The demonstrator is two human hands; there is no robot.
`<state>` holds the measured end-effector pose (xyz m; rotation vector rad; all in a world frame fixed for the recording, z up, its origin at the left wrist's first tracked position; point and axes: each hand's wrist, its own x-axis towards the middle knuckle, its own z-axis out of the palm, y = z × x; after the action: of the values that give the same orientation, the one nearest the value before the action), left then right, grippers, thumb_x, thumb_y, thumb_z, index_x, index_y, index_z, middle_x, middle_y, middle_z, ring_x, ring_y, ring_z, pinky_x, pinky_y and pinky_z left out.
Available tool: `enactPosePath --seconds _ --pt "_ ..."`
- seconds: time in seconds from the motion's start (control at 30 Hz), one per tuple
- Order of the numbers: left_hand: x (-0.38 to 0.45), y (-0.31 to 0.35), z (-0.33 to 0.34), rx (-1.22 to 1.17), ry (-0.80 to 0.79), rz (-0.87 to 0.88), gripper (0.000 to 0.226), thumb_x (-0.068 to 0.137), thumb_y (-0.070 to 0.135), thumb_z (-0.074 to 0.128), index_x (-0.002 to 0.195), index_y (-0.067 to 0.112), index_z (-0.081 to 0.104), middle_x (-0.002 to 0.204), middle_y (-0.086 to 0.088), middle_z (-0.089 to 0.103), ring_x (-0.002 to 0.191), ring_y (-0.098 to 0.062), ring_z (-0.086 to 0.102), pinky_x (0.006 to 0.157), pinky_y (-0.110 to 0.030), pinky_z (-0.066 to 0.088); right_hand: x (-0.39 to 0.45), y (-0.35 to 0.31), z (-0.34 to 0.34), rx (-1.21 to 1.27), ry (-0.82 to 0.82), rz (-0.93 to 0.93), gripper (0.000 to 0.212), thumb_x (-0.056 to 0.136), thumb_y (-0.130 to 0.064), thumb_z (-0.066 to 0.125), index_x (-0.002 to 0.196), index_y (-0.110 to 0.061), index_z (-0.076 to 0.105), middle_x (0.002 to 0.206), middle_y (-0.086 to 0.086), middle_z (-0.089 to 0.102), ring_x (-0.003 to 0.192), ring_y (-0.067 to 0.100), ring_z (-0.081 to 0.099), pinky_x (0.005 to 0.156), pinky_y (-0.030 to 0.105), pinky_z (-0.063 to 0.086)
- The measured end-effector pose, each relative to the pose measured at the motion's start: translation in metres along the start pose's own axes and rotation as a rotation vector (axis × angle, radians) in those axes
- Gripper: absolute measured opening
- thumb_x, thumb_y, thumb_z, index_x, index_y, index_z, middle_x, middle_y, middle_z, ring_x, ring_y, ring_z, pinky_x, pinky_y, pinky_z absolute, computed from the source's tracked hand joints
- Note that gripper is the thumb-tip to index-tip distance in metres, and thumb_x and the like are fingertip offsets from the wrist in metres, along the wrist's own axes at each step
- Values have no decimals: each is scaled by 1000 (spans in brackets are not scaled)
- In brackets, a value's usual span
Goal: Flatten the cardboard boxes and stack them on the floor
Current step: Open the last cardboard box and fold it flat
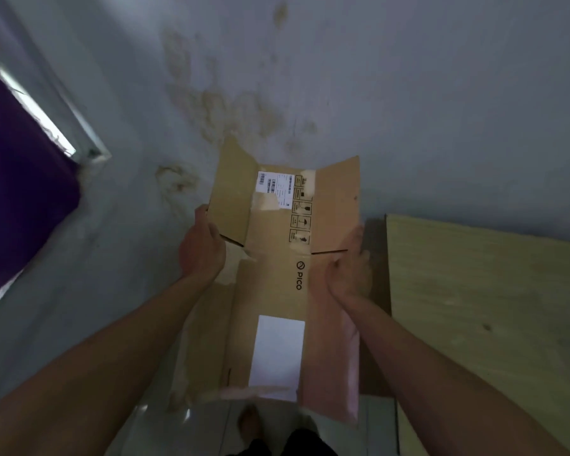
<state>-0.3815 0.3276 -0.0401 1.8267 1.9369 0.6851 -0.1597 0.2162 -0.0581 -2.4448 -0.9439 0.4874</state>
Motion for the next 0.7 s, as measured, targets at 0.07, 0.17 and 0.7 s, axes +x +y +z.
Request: enactPosePath --seconds 0.07,0.17,0.7 --pt "-1 -17 17 -39 -53 -10 40 101 13 35 139 24 37 92 -4 59 72 -23 54 66 -32 37 -7 3 20 2 -5 36 82 98 -22 49 159 -28 -6 139 22 44 111 40 60 90 46 51" --pt "-8 -49 48 -75 -97 -43 46 96 13 39 139 29 36 113 -9 64 93 -33 63 76 -36 44 -8 21 53 -7 -30 74 87 96 -25 53 158 -33 -8 131 19 47 105 39 62 84 44 50" --pt "54 -267 315 20 -307 -126 26 101 10 44 124 2 54 109 -24 64 102 -40 60 75 -32 37 79 171 351 16 -138 188 83 99 -12 47 160 -31 -6 137 20 46 113 38 57 93 46 49"
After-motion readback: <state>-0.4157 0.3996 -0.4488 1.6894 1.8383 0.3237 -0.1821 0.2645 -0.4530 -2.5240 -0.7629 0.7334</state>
